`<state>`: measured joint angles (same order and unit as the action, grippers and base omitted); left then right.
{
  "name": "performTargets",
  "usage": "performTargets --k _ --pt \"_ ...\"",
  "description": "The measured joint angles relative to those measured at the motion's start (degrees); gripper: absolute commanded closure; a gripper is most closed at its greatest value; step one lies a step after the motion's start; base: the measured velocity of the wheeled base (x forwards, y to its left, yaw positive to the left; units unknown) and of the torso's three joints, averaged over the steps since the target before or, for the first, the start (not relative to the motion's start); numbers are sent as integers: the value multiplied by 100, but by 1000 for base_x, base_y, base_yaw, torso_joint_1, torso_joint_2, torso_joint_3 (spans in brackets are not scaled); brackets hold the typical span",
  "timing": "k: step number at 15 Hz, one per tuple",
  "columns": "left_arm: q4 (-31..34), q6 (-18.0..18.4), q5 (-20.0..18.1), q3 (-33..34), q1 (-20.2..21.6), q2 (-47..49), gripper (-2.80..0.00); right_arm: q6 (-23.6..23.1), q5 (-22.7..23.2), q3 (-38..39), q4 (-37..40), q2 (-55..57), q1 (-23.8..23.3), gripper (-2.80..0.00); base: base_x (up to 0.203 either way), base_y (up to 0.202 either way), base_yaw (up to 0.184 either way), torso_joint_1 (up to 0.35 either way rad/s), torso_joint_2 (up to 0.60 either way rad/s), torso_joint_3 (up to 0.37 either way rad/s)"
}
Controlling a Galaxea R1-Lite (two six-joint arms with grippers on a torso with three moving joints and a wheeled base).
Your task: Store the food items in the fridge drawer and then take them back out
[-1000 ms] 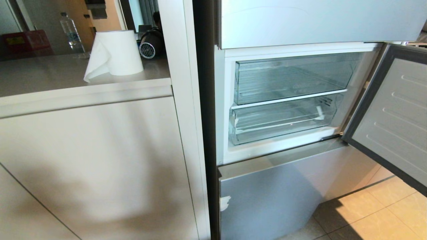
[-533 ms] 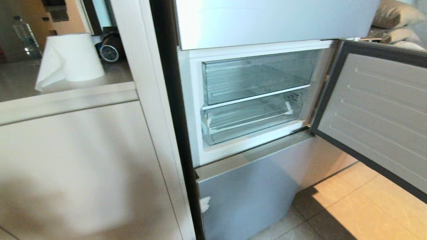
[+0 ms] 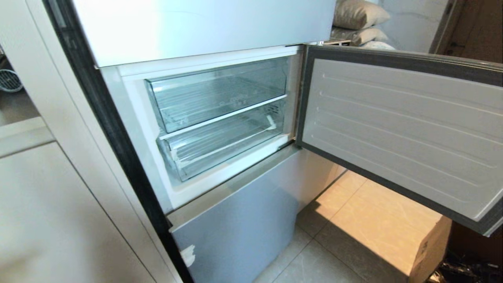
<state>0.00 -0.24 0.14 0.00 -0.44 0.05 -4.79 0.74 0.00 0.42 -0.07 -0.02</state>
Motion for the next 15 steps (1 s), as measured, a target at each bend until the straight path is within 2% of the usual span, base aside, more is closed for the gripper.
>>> performTargets --k 2,5,8,9,10,12,15 --pt "0 2 0 0 0 0 0 148 4 -5 -45 0 2 0 0 0 0 0 0 0" --pt "0 0 2 0 0 0 0 1017 -178 -482 -771 86 0 0 0 0 0 0 0 0" --pt "0 0 0 0 0 0 0 2151 -1105 -1734 -1012 710 -99 0 0 0 0 0 0 0" --pt "0 0 1 0 0 0 0 2536 -1372 -2095 -1049 1052 -296 0 0 0 0 0 0 0" --pt "0 0 1 0 0 0 0 2889 -1521 -2364 -1130 1411 -593 0 0 0 0 0 0 0" --pt "0 0 2 0 0 0 0 3550 -1396 -2711 -1513 2262 -1583 0 0 0 0 0 0 0" --pt "0 0 2 0 0 0 0 4281 -525 -2854 -2424 3556 -3524 0 0 0 0 0 0 0"
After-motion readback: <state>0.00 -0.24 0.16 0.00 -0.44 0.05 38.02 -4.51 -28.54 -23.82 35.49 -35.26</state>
